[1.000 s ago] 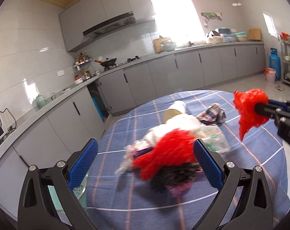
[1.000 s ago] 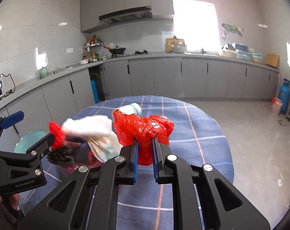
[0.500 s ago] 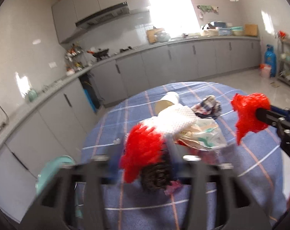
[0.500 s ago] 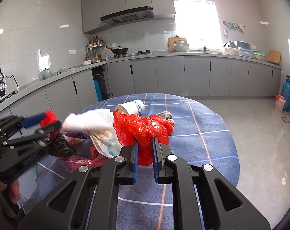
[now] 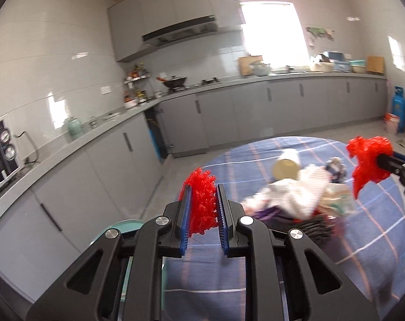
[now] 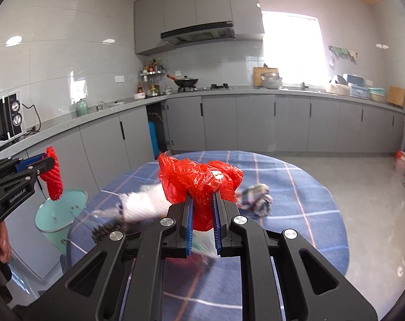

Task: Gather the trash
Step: 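Carry both red items over the teal wastebasket and open both tools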

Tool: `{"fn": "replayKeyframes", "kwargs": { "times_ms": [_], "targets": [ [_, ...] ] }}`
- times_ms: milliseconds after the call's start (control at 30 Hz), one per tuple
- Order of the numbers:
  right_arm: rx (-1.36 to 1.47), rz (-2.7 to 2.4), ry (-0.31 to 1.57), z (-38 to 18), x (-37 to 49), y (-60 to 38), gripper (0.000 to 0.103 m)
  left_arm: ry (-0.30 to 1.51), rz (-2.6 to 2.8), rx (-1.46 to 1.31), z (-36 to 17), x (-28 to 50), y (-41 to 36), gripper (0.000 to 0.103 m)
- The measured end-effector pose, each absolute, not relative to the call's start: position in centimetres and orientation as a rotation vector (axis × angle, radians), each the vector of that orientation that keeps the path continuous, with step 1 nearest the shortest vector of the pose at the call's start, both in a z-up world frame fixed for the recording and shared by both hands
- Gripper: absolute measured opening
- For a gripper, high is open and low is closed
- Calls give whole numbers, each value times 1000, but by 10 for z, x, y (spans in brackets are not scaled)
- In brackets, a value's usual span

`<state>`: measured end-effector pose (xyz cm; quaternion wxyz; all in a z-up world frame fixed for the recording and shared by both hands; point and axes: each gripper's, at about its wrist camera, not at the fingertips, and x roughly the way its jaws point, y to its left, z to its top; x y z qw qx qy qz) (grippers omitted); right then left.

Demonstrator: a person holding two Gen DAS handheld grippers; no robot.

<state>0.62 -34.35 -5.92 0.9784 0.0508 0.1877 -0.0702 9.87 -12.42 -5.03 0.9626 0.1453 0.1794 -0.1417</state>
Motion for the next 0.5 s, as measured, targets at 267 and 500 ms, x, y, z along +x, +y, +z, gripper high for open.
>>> {"fn": "replayKeyframes", "kwargs": {
  "times_ms": [267,500],
  "targets": [
    [87,-64,345,-40,43,-315,13,353,-173,281,-52,113,-84,19],
    [50,9,330,-28,74,-283,13,337,-72,268,-53,126,-50,19]
  ]
}}
